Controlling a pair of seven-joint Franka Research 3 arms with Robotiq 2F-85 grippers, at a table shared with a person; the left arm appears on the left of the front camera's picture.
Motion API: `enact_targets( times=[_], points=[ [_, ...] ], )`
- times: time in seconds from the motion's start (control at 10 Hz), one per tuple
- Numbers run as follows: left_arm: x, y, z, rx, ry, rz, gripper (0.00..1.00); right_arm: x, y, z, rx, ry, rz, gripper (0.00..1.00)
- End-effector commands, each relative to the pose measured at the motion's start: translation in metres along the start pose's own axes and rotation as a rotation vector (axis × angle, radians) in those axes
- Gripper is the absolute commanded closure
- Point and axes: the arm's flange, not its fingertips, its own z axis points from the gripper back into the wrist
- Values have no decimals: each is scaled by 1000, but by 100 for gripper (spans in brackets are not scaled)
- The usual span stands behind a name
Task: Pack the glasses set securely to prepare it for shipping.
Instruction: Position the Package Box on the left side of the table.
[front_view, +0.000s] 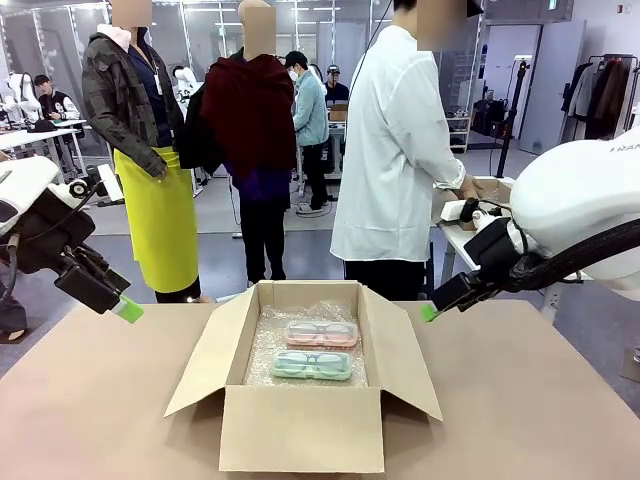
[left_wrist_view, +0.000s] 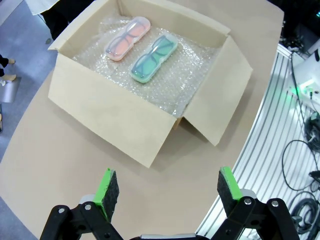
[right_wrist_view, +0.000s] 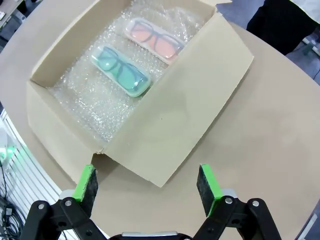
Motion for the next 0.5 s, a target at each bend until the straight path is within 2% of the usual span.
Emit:
enact_targets(
  times=[0.0, 0.1, 0.2, 0.4],
  points=[
    [0, 0, 0, 0, 0, 0, 0, -1, 2, -1, -9, -5, -16, 0],
    [5, -5, 18, -75, -37, -8, 0, -1, 2, -1, -9, -5, -16, 0],
    [-1, 5, 25, -87, -92, 43, 0, -1, 2, -1, -9, -5, -16, 0],
    [-26, 34, 27, -235, -238, 205, 0, -1, 2, -1, -9, -5, -16, 0]
  ],
)
